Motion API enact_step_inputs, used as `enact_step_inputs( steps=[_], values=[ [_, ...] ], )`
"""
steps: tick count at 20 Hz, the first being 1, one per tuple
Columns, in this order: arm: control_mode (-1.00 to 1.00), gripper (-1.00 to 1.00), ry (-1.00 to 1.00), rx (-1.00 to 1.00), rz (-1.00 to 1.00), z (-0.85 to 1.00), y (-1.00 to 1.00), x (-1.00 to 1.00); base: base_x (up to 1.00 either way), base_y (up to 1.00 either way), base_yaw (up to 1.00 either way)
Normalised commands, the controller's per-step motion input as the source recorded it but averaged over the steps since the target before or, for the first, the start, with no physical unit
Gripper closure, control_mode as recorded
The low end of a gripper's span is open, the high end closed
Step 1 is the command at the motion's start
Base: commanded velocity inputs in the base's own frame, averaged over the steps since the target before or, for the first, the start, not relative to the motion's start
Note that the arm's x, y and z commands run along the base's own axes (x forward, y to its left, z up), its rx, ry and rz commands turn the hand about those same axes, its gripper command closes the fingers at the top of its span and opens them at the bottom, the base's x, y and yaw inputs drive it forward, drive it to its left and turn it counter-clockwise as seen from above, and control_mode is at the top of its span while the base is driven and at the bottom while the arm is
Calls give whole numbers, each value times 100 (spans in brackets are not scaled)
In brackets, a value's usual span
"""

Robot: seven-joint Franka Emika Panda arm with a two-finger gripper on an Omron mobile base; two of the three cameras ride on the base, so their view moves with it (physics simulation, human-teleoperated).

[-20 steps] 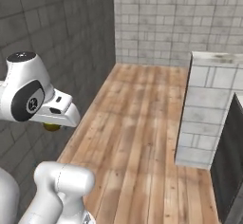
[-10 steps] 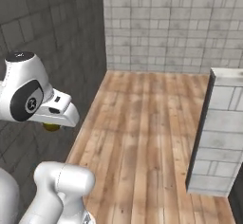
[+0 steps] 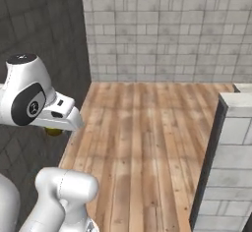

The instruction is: Pick up the pear and kiwi from the fridge and place one fruit on each plate on the dining counter.

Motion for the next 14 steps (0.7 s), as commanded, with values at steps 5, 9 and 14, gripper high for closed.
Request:
enact_step_inputs(
  steps=[5, 9, 14],
  values=[
    [100, 100, 0, 0, 0, 0, 0, 0, 100, 55, -34],
    [100, 100, 0, 0, 0, 0, 0, 0, 100, 71, -39],
    [100, 100, 0, 0, 0, 0, 0, 0, 100, 57, -41]
  ],
)
